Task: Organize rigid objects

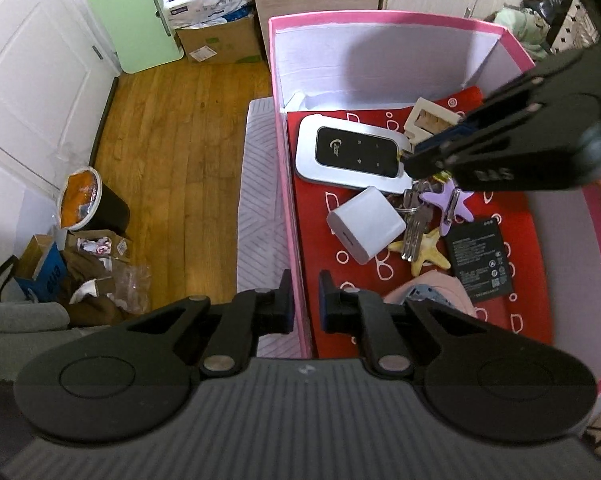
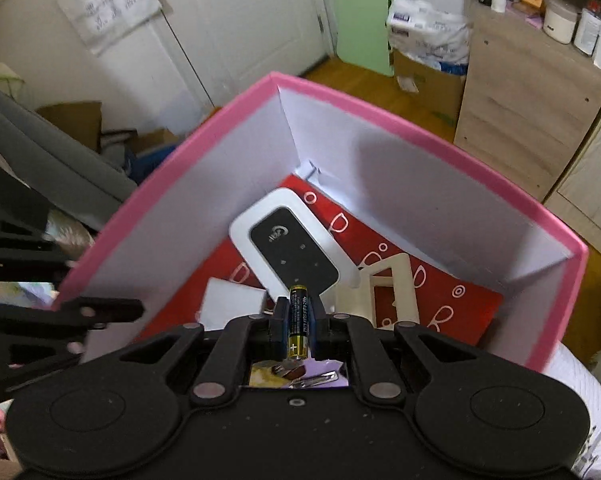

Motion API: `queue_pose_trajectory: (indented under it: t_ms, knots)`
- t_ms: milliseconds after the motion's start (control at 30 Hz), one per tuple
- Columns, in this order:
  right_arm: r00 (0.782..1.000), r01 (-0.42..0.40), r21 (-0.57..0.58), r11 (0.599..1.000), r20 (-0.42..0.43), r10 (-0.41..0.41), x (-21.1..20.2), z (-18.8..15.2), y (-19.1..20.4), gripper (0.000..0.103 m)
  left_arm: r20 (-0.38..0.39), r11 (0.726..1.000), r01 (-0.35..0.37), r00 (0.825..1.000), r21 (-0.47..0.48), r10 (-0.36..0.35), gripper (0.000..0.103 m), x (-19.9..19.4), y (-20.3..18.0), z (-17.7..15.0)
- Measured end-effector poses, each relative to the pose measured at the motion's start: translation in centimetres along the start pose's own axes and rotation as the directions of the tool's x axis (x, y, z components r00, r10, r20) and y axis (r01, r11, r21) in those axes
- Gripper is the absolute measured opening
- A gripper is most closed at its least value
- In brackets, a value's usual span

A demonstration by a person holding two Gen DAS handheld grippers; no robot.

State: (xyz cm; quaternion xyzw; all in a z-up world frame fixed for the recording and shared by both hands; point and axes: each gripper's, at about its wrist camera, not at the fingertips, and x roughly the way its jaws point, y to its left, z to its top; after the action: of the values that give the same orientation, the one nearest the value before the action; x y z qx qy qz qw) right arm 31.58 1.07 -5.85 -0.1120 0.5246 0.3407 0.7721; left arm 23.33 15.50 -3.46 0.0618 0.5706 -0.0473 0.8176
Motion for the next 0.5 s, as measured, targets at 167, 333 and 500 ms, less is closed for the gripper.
queue_pose_trajectory:
  t_ms: [167, 333, 500]
  knots:
    - [1.000, 0.016, 0.017, 1.000, -0.015, -0.016, 0.9, 0.3, -0.5, 0.013, -0.011, 1.000, -0.001, 1.000, 0.006, 0.001, 0.009, -0.1, 0.1, 0.2]
    - [0.998, -0.024, 0.040, 0.999, 0.058, 0.021, -1.6, -0.4, -0.7, 0.020, -0.019, 1.000, -0.006, 1.000, 0.013, 0.007, 0.008, 0.0, 0.0, 0.6]
    - [0.967, -0.129, 0.024, 0.991, 0.223, 0.120, -8.5, -4.6, -0.7, 0.020, -0.017, 1.000, 0.003, 1.000, -0.017, -0.004, 0.008, 0.3, 0.4, 0.6]
